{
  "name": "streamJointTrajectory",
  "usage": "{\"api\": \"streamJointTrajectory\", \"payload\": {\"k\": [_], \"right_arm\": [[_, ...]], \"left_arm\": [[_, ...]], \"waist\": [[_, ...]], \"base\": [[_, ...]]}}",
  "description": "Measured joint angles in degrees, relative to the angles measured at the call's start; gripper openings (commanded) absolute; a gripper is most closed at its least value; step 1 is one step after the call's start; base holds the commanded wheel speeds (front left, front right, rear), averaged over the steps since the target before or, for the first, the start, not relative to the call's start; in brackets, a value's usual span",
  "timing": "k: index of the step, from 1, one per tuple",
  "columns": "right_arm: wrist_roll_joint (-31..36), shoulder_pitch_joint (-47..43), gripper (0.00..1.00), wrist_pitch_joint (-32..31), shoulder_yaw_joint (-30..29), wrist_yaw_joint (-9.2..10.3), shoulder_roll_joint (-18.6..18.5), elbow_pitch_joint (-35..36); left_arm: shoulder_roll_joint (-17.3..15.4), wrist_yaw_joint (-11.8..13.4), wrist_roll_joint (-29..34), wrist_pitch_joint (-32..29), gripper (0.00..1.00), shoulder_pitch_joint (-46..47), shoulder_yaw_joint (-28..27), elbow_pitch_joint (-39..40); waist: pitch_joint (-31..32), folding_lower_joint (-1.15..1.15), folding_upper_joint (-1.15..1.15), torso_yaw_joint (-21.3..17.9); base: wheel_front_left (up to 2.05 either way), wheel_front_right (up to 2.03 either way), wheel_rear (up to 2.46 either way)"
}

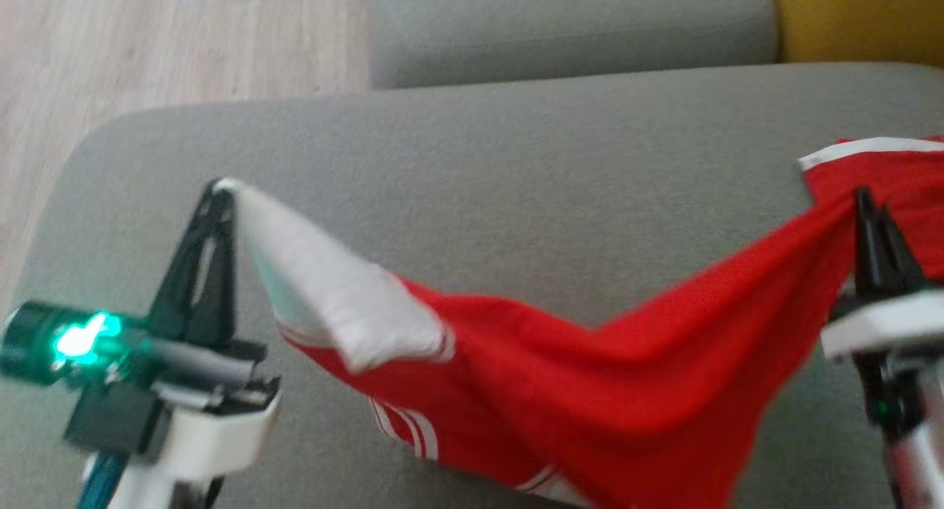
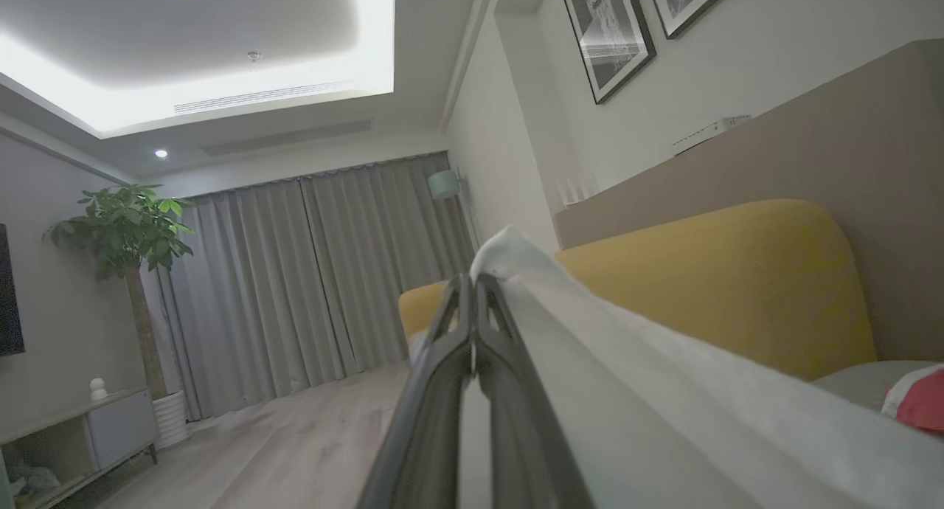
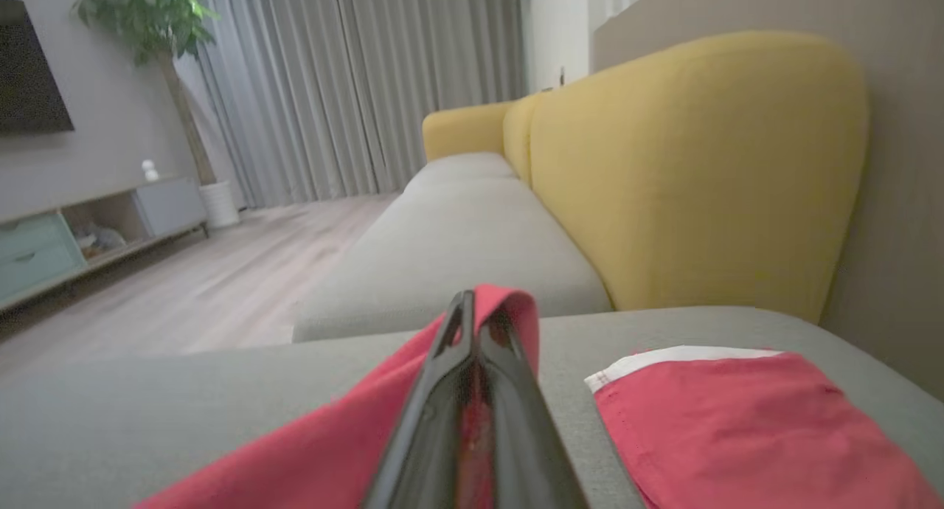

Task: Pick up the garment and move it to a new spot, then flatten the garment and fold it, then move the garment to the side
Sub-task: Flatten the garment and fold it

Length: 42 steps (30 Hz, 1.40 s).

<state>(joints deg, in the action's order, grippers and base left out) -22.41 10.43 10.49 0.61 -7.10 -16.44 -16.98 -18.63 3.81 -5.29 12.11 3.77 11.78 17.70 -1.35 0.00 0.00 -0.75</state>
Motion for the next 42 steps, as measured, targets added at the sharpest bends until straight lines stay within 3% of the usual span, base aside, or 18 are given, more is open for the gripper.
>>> {"api": "streamJointTrajectory", "payload": {"k": [4,5,6,9,14,19,23,26,29,34,42], "right_arm": [[-0.6,10.79,0.0,-0.29,3.81,0.0,-0.55,-13.17],[-0.71,13.01,0.22,-0.41,4.9,0.0,-0.54,-16.47],[-0.89,15.03,1.0,-0.41,5.15,0.0,-0.29,-19.85],[-1.22,18.7,1.0,1.27,5.89,0.0,-0.2,-26.85],[-3.28,18.4,1.0,3.22,9.87,0.0,0.16,-27.06],[-15.04,8.45,1.0,3.53,18.34,0.0,-1.83,-15.11],[-25.52,-2.69,1.0,0.41,25.5,0.0,-7.88,-1.36],[-32.67,-9.44,1.0,-2.31,28.2,0.0,-12.43,7.8],[-39.64,-14.22,1.0,-4.11,29.55,0.0,-14.67,15.26],[-48.44,-19.94,1.0,-7.88,33.1,0.0,-16.69,21.76],[-49.64,-21.5,1.0,-10.6,35.93,0.0,-18.24,20.67]], "left_arm": [[1.96,-1.42,-0.33,0.67,0.0,6.05,2.7,-6.25],[2.25,-1.65,-0.33,0.82,0.0,7.42,3.13,-7.61],[2.69,-1.87,-0.33,1.18,0.0,8.57,3.27,-9.03],[3.53,-2.21,-0.33,1.86,0.0,11.08,3.65,-12.85],[4.05,-2.6,-0.26,2.44,0.0,14.03,3.74,-16.86],[4.42,-2.8,0.26,2.59,0.0,15.58,3.24,-17.34],[4.47,-2.81,0.3,2.6,0.0,15.72,2.9,-17.35],[4.5,-2.83,0.3,2.59,0.0,15.72,2.52,-17.49],[4.54,-3.33,0.31,2.59,0.0,15.72,1.7,-17.81],[4.83,-3.35,1.0,2.6,0.0,15.73,1.37,-18.55],[5.47,-3.83,1.31,2.6,0.0,15.75,1.37,-18.55]], "waist": [[-2.6,0.0,0.0,1.5],[-3.35,0.0,0.0,1.77],[-4.17,0.01,0.0,2.02],[-6.4,0.02,0.0,2.65],[-8.89,0.02,0.0,2.81],[-9.19,0.0,0.0,2.08],[-9.01,-0.01,0.0,1.69],[-8.85,0.0,0.0,1.36],[-8.55,-0.01,0.0,1.03],[-8.11,-0.01,0.0,1.31],[-8.07,-0.01,0.0,2.4]], "base": [[0.0,0.0,0.0],[0.0,0.0,0.0],[0.0,0.0,0.0],[0.0,0.0,0.0],[0.0,0.0,0.0],[0.0,0.0,0.0],[0.0,0.0,0.0],[0.0,0.0,0.0],[0.0,0.0,0.0],[0.0,0.0,0.0],[0.0,0.0,0.0]]}}
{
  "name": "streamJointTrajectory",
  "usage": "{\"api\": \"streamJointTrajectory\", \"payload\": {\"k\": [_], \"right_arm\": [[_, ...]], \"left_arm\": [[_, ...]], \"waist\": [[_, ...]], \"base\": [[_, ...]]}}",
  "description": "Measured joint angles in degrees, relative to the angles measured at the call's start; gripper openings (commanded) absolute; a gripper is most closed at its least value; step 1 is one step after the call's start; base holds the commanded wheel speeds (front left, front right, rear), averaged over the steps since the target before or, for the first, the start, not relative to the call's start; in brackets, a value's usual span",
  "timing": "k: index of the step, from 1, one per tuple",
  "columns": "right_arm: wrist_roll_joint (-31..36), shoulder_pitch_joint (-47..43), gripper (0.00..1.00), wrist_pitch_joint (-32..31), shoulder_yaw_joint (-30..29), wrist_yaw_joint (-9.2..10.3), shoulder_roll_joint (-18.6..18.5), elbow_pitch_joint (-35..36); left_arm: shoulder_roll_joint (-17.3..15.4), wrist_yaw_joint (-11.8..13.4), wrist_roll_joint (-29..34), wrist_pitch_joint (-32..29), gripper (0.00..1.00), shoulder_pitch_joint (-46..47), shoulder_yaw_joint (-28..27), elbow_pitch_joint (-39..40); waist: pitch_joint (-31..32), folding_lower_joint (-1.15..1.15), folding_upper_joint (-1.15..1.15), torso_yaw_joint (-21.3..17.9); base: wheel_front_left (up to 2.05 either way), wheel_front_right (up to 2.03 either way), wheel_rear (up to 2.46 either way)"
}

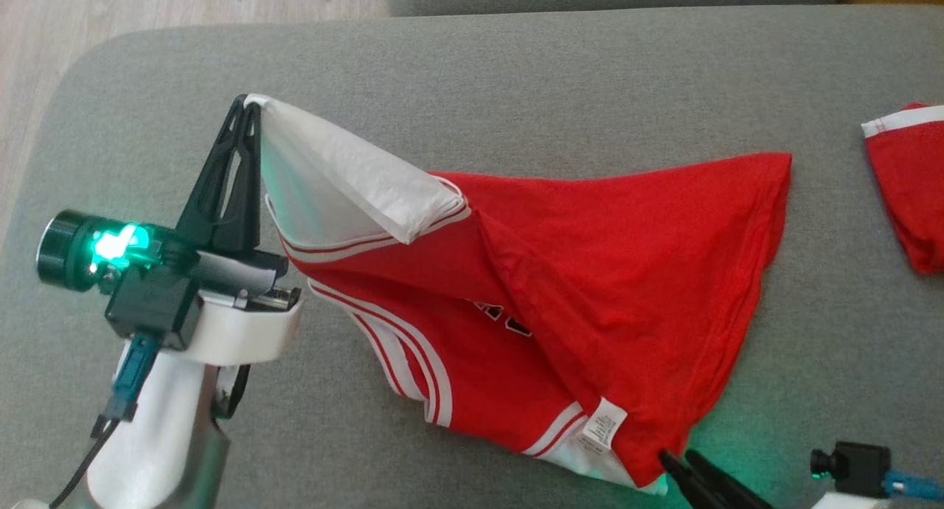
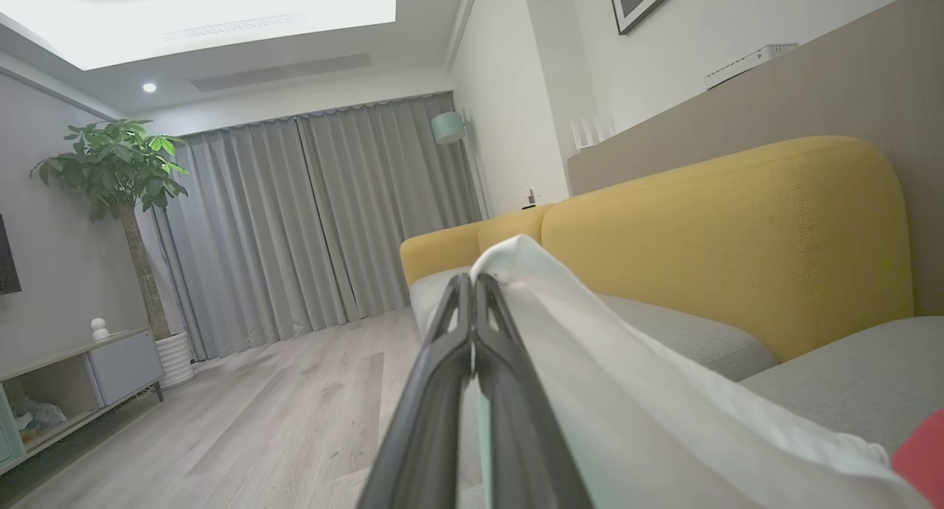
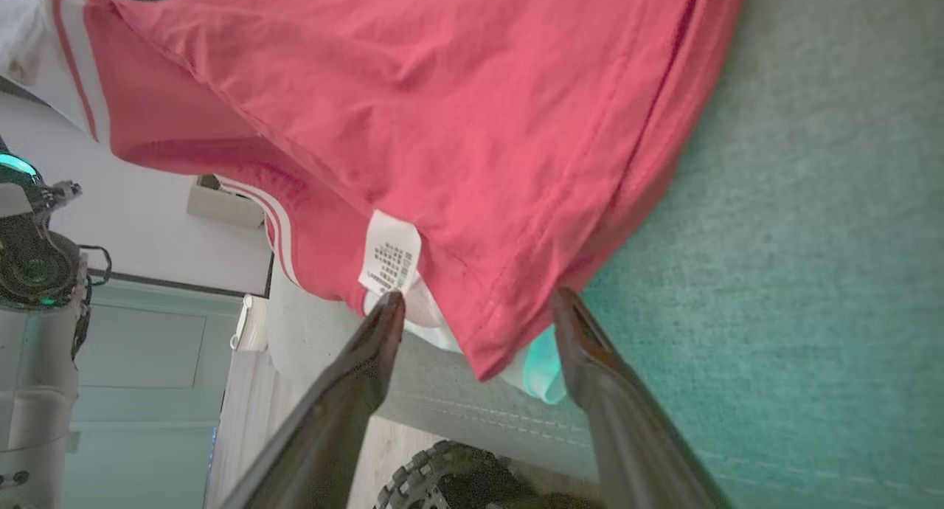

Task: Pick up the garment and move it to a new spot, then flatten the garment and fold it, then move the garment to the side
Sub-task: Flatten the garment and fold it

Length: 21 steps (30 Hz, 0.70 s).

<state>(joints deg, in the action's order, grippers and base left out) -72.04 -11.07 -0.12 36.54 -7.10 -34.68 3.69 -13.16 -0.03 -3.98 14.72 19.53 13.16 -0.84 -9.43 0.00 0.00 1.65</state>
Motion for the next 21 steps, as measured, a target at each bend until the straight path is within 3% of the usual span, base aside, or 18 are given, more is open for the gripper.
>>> {"api": "streamJointTrajectory", "payload": {"k": [9,14,17,21], "right_arm": [[-1.23,0.34,1.0,-0.81,2.68,0.0,0.37,-3.19],[-1.43,1.45,0.61,0.99,3.93,0.0,0.53,-3.21],[-1.43,1.47,0.47,1.66,4.79,0.0,0.52,-3.23],[-1.43,1.6,0.45,2.66,6.02,0.0,0.52,-3.56]], "left_arm": [[0.44,-0.56,0.51,-0.01,0.0,0.04,0.0,-0.75],[0.45,-1.05,0.52,-0.01,0.0,0.04,0.0,-0.87],[0.46,-1.08,0.52,0.0,0.0,0.04,0.0,-0.87],[0.48,-1.18,0.52,0.0,0.0,0.04,-0.02,-0.88]], "waist": [[0.6,0.01,0.0,0.93],[1.0,0.0,0.0,1.16],[1.12,0.01,0.0,1.24],[0.93,0.0,0.0,1.33]], "base": [[0.0,0.0,0.0],[0.0,0.0,0.0],[0.0,0.0,0.0],[0.0,0.0,0.0]]}}
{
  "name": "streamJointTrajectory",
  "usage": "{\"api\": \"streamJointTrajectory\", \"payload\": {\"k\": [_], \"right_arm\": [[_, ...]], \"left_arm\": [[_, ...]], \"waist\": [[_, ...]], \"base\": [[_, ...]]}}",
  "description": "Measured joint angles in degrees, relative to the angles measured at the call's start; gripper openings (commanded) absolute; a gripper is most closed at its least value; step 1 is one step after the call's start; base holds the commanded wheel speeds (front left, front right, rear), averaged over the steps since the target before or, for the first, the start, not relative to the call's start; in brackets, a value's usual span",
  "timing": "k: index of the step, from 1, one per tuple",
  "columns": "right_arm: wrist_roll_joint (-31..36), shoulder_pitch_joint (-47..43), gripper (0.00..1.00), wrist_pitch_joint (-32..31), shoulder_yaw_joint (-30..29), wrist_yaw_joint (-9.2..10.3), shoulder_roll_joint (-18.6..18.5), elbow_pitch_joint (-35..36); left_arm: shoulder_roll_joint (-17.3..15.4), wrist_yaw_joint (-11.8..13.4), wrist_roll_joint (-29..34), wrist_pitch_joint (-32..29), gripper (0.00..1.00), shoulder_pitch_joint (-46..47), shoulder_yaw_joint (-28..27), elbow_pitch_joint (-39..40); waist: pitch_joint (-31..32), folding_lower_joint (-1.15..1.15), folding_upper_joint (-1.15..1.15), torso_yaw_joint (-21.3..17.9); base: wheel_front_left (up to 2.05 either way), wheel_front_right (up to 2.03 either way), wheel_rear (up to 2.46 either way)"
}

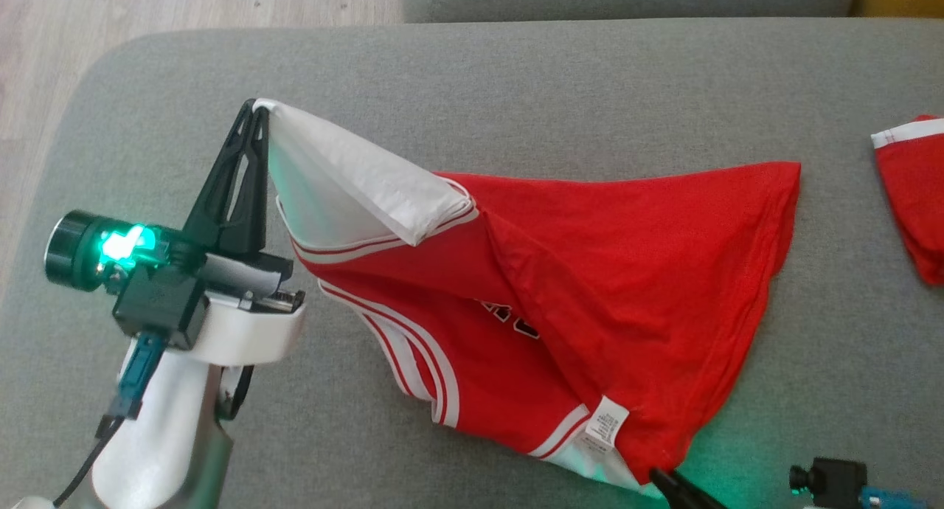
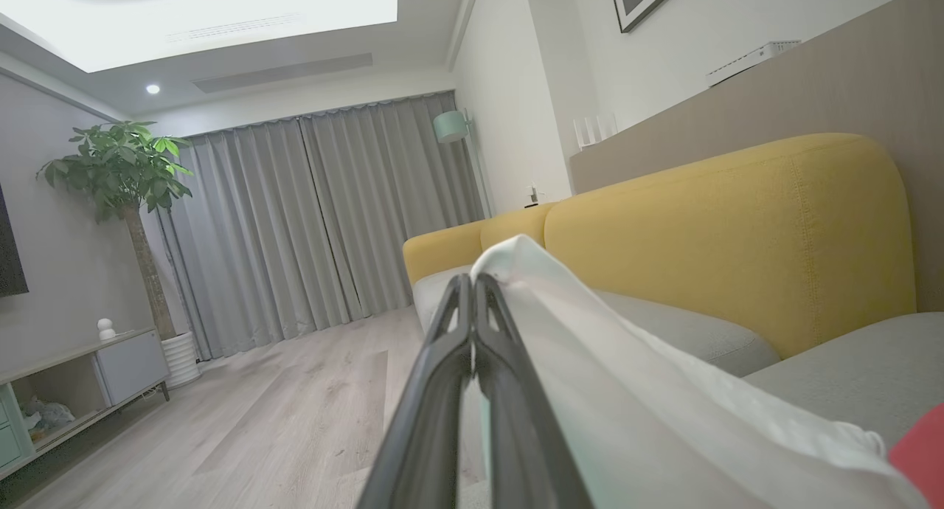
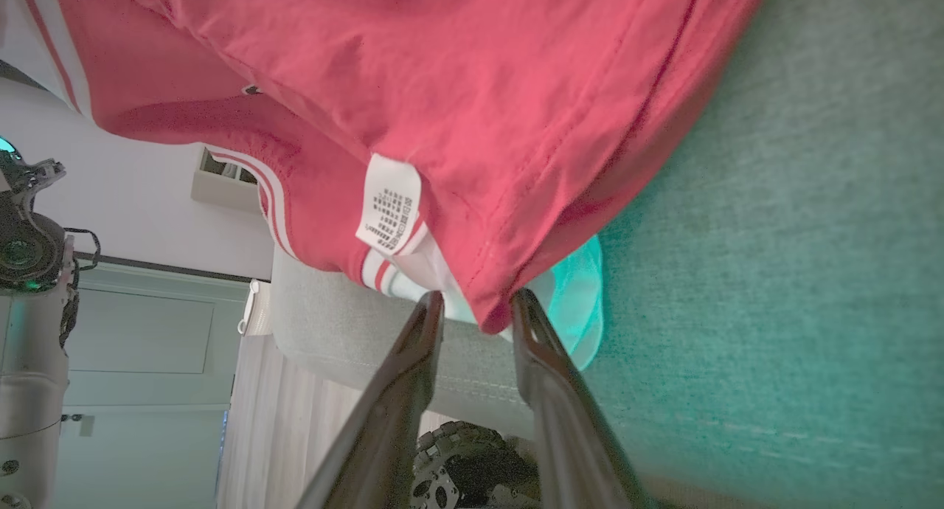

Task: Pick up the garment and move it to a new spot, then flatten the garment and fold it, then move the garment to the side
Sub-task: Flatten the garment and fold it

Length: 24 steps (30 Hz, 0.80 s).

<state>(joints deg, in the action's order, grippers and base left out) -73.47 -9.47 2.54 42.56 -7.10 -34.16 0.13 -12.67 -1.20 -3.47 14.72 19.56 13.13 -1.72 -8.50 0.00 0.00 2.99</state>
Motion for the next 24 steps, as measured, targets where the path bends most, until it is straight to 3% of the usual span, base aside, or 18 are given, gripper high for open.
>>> {"api": "streamJointTrajectory", "payload": {"k": [6,9,10,11,12,18,23,24], "right_arm": [[0.01,2.77,0.47,2.12,0.86,0.0,-0.1,-0.66],[-0.02,3.23,0.44,2.7,1.21,0.0,-0.37,-0.76],[-0.09,3.23,0.39,3.11,1.37,0.0,-0.51,-0.91],[-0.08,3.25,0.26,3.33,1.59,0.0,-0.7,-0.99],[-0.07,3.27,0.01,3.6,1.81,0.0,-0.82,-1.03],[0.27,4.14,0.0,5.83,2.74,0.0,-2.03,-0.68],[-1.1,4.28,0.0,8.92,-1.19,0.0,-6.89,3.04],[-2.07,4.39,0.0,9.65,-4.1,0.0,-9.7,5.98]], "left_arm": [[0.19,-0.34,0.01,-0.01,0.0,0.01,0.0,-0.01],[0.21,-0.34,0.07,-0.01,0.0,0.01,-0.01,-0.01],[0.24,-0.34,0.24,0.0,0.0,0.01,-0.01,-0.02],[0.29,-0.35,0.46,-0.01,0.0,0.02,-0.01,-0.04],[0.33,-0.35,0.49,0.0,0.0,0.02,-0.01,-0.05],[0.26,-0.35,0.49,-0.01,0.0,0.02,-0.46,-0.02],[-0.53,-0.54,0.43,0.0,0.0,-0.02,-2.0,2.14],[-1.3,-1.54,-0.07,0.01,0.0,-0.02,-2.38,4.19]], "waist": [[-0.68,0.0,0.0,0.4],[-0.86,0.0,0.0,0.5],[-0.87,0.0,0.0,0.53],[-0.86,0.0,0.0,0.57],[-0.85,0.0,0.0,0.6],[-0.36,0.0,0.0,0.41],[1.46,0.0,0.0,-0.74],[2.53,0.0,0.0,-1.44]], "base": [[0.0,0.0,0.0],[0.0,0.0,0.0],[0.0,0.0,0.0],[0.0,0.0,0.0],[0.0,0.0,0.0],[0.0,0.0,0.0],[0.0,0.0,0.0],[0.0,0.0,0.0]]}}
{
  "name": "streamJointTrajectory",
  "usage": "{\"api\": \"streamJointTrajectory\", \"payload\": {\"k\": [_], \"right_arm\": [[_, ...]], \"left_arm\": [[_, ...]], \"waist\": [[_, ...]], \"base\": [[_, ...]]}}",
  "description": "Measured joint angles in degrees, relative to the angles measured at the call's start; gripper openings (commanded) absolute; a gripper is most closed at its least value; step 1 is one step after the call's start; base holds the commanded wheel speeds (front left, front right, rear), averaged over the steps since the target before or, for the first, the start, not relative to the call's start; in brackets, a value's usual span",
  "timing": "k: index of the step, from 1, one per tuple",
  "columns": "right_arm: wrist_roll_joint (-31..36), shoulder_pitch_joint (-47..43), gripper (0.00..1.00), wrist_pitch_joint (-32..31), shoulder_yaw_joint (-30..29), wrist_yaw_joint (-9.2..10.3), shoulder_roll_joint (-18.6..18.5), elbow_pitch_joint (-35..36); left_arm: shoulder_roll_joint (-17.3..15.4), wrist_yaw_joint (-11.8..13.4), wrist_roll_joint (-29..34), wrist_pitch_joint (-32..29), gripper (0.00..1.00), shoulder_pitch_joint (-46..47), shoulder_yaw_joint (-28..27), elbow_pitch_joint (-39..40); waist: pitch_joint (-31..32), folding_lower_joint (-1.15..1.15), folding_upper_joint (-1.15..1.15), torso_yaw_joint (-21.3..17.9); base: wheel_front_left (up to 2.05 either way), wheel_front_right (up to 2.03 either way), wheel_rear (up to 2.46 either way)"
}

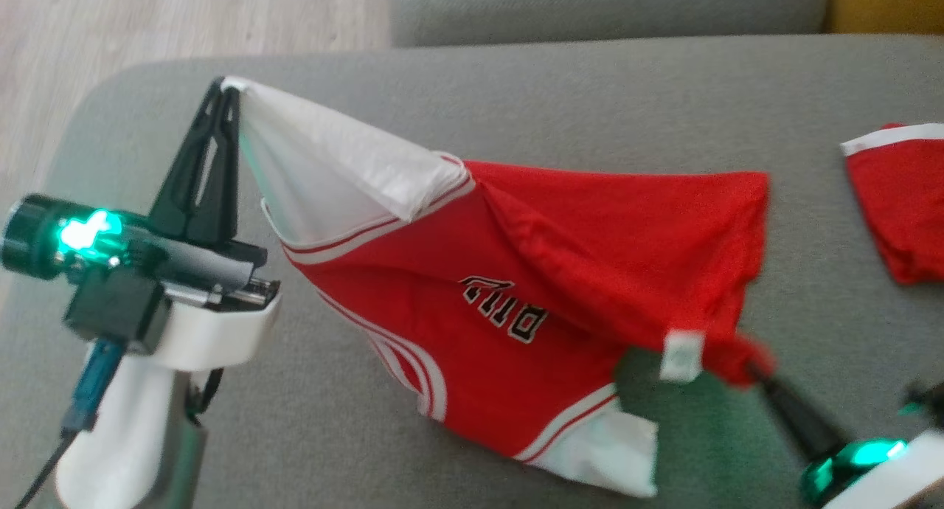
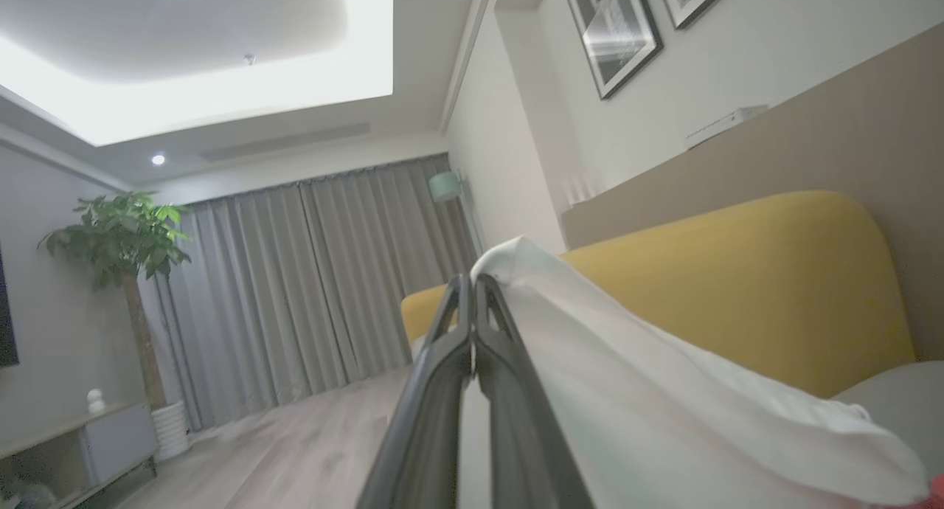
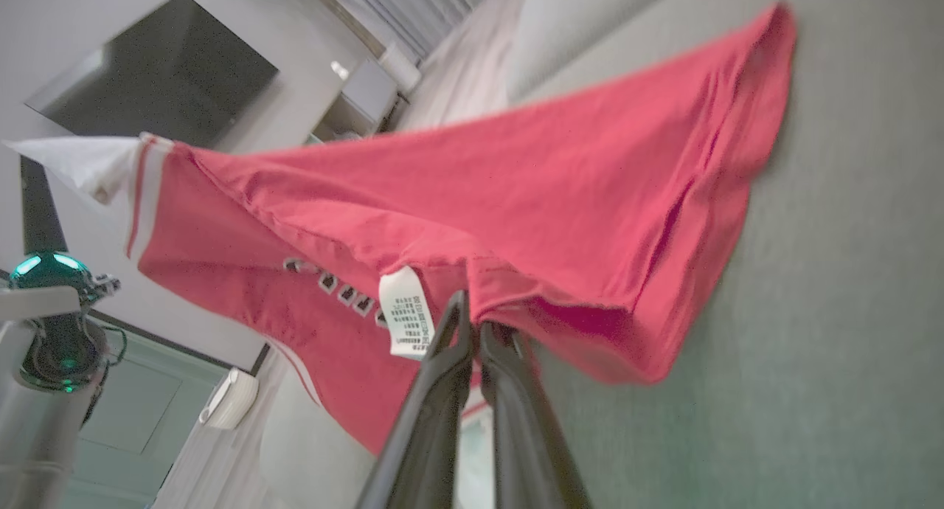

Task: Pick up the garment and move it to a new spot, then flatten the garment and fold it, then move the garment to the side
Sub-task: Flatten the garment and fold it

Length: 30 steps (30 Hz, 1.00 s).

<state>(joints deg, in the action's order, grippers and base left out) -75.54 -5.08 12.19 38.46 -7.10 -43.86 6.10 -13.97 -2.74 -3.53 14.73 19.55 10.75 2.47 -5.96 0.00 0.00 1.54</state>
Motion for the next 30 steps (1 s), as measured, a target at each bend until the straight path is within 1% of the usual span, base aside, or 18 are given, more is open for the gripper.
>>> {"api": "streamJointTrajectory", "payload": {"k": [5,8,11,13,15,17,21,23,25,27,30], "right_arm": [[-3.96,2.69,0.0,0.94,-9.46,0.0,-7.64,7.71],[-6.34,6.33,0.0,0.97,-14.99,0.0,-11.48,9.98],[-8.08,11.76,0.0,0.88,-18.84,0.0,-13.55,10.36],[-8.02,15.79,0.0,-0.33,-19.69,0.0,-14.78,9.35],[-6.98,20.29,0.0,-1.8,-19.52,0.0,-14.67,7.15],[-5.8,25.93,0.0,-3.35,-18.3,0.0,-13.59,3.99],[-3.09,39.41,0.0,-6.27,-14.78,0.0,-7.38,-4.23],[-1.13,45.9,0.0,-7.02,-13.06,0.0,-4.45,-8.56],[1.2,51.74,0.0,-7.59,-11.35,0.0,-2.47,-12.46],[3.21,56.7,0.0,-7.62,-10.4,0.0,-1.47,-15.66],[3.68,63.14,0.0,-7.05,-10.05,0.0,-1.25,-19.49]], "left_arm": [[-2.18,-2.29,-0.55,0.04,0.0,1.13,-0.56,6.51],[-4.05,-3.05,-1.35,0.05,0.0,5.66,-1.58,9.61],[-4.97,-3.66,-2.57,0.23,0.0,12.64,-1.47,10.8],[-5.57,-3.98,-3.2,0.46,0.0,17.52,-0.68,9.51],[-5.86,-4.35,-4.65,0.36,0.0,21.89,1.02,6.44],[-5.99,-4.41,-5.69,-0.18,0.0,26.2,3.1,2.07],[-5.98,-4.44,-6.56,-0.35,0.0,35.81,7.46,-8.38],[-5.57,-4.85,-6.55,-0.15,0.0,41.13,8.87,-13.45],[-4.74,-4.85,-6.56,0.02,0.0,46.34,9.21,-18.15],[-3.16,-4.82,-6.55,0.04,0.0,51.21,8.27,-20.87],[-1.54,-4.49,-5.23,0.07,0.0,58.32,6.27,-20.02]], "waist": [[3.24,-0.01,0.0,-1.98],[4.94,-0.01,0.0,-3.2],[5.78,-0.01,0.0,-3.98],[5.41,-0.02,0.0,-3.95],[4.39,-0.02,0.0,-3.75],[2.82,0.0,0.0,-3.46],[-1.48,0.01,0.0,-2.94],[-4.04,0.02,0.0,-2.74],[-6.6,0.03,0.0,-2.61],[-9.01,0.03,0.0,-2.5],[-12.39,0.03,0.0,-2.33]], "base": [[0.0,0.0,0.0],[0.0,0.0,0.0],[0.0,0.0,0.0],[0.0,0.0,0.0],[0.0,0.0,0.0],[0.0,0.0,0.0],[0.0,0.0,0.0],[0.0,0.0,0.0],[0.0,0.0,0.0],[0.0,0.0,0.0],[0.0,0.0,0.0]]}}
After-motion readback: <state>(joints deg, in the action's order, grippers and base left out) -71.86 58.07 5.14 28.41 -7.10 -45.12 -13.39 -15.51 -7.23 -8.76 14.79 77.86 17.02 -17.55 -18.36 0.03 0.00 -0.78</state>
